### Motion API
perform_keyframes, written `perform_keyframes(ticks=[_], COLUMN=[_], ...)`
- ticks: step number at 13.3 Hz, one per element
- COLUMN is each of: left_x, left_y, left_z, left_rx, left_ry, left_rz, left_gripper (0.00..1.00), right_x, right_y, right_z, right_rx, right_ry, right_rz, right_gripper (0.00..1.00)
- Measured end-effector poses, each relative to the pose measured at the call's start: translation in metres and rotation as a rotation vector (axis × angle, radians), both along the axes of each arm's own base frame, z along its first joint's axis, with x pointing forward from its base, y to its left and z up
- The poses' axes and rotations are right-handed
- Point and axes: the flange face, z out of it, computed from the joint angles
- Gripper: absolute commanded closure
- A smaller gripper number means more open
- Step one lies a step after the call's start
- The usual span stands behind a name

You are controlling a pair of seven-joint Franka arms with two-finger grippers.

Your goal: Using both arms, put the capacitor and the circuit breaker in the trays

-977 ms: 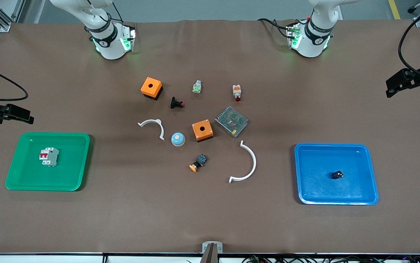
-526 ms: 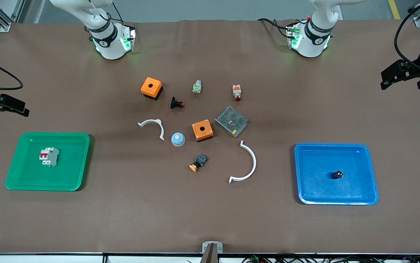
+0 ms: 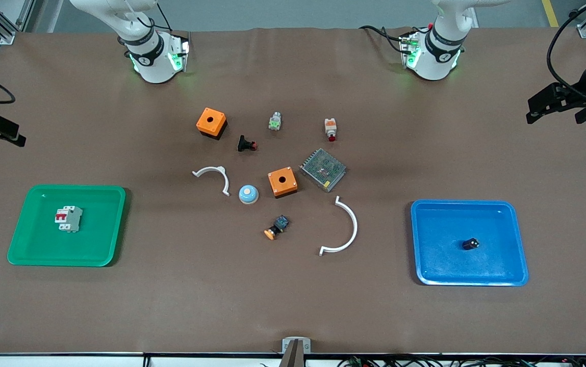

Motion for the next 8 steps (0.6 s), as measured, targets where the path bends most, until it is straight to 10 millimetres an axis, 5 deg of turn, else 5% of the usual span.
perform_keyframes(ticks=[8], left_x=[-0.002], left_y=[-0.002], left_z=[-0.001], left_rx=[0.000], left_ry=[0.003], left_rz=[0.000], left_gripper=[0.00], right_x=[-0.024], right_y=[0.010], right_z=[0.003], right_rx=[0.008], right_ry=[0.008], right_rz=[-0.015], right_gripper=[0.00])
